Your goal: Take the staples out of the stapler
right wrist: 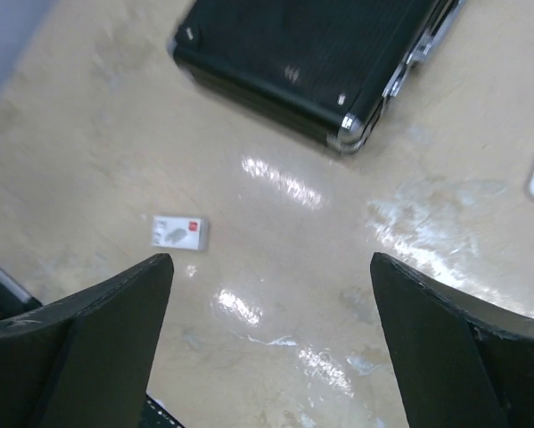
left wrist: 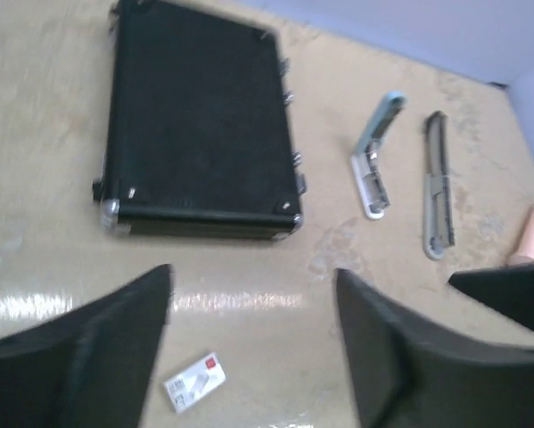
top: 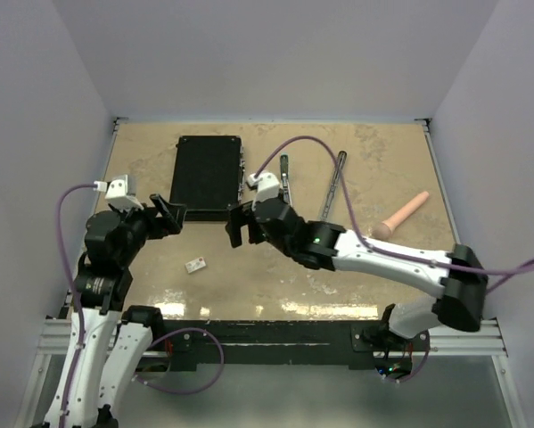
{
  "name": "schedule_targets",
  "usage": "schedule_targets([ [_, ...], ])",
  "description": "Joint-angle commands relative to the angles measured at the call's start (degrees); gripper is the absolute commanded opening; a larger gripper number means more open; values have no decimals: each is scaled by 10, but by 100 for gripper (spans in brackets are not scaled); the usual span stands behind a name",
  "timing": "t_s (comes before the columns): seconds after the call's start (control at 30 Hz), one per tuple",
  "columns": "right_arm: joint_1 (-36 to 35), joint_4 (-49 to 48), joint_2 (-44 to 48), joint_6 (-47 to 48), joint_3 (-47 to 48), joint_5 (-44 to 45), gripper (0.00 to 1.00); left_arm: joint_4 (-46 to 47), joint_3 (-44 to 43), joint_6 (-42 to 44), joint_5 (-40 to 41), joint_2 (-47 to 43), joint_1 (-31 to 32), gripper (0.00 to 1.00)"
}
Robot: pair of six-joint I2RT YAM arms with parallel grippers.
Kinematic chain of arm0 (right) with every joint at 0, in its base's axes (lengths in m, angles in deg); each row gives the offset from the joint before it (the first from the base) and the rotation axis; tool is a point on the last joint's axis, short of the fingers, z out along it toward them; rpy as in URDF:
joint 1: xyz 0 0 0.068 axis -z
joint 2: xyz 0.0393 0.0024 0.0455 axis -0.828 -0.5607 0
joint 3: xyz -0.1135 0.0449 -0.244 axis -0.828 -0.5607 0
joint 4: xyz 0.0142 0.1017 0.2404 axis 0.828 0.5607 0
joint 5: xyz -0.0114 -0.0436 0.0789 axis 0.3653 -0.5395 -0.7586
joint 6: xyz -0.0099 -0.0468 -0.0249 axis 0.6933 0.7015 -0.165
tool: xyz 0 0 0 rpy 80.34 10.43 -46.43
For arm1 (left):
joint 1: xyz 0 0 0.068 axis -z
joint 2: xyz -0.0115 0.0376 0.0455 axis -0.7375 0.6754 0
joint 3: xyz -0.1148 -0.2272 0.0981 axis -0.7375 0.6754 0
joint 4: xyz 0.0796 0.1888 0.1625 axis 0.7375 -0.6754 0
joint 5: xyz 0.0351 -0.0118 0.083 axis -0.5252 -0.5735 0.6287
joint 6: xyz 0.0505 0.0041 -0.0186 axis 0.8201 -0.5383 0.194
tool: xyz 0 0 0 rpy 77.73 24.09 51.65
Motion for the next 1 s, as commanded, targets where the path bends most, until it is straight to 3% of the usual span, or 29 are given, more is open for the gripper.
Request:
schedule_targets([
  [0.0,-1,53,152,-4,4,74,98,80,-37,50,-123,-56,-1,92],
  [0.2,-1,112,286,-21,1,135,99,44,-89,52,-174,-75,-1,100],
  [0.4,-2,94,415,-35,-58,103,99,-12,-121,46,-166,-77,12,100],
  [0.67,-1,89,438,-51,-96,97,99,20,-128,2,-238,-60,21,100],
  [0.97,-1,96,445,-29,-93,109,99,12,-138,18,-221,-47,23,100],
])
